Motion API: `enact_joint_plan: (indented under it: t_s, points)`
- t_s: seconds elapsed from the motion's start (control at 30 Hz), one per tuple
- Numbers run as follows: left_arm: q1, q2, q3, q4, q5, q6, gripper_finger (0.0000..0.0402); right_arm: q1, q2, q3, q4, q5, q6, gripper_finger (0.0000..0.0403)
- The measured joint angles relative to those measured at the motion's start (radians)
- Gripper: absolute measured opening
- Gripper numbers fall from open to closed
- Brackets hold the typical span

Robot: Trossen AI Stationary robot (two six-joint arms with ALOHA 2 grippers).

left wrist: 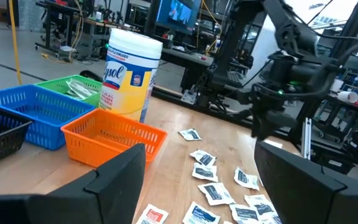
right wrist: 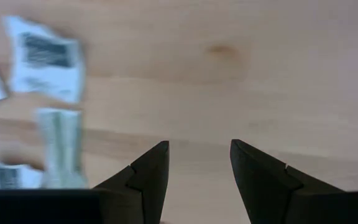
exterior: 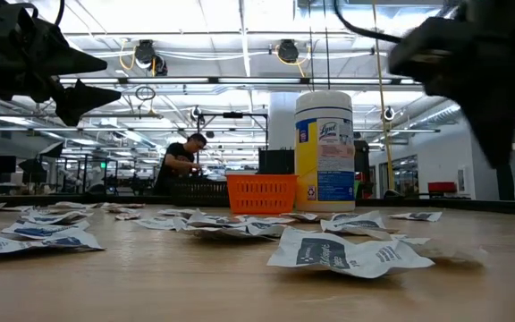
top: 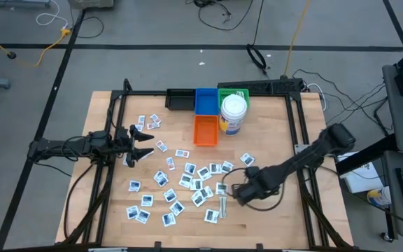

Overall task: Pick & Place First Aid Supplies
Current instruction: Put the green bandage pack into the green bin

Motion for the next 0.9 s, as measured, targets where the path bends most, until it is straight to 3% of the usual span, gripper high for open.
enact_joint_plan:
  t_s: [0.5, 0.9]
  points:
    - [0.0, 0.0, 0.0, 0.0, 0.0, 0.0, 0.0306, -0.056, 0.343, 0.427, 0.002, 0.001, -0.025, 0.0164]
    - [0.0, 0.0, 0.0, 0.0, 0.0, 0.0, 0.0306, -0.06, 0.45, 0.451, 0.079, -0.032, -0.025, 0.0164]
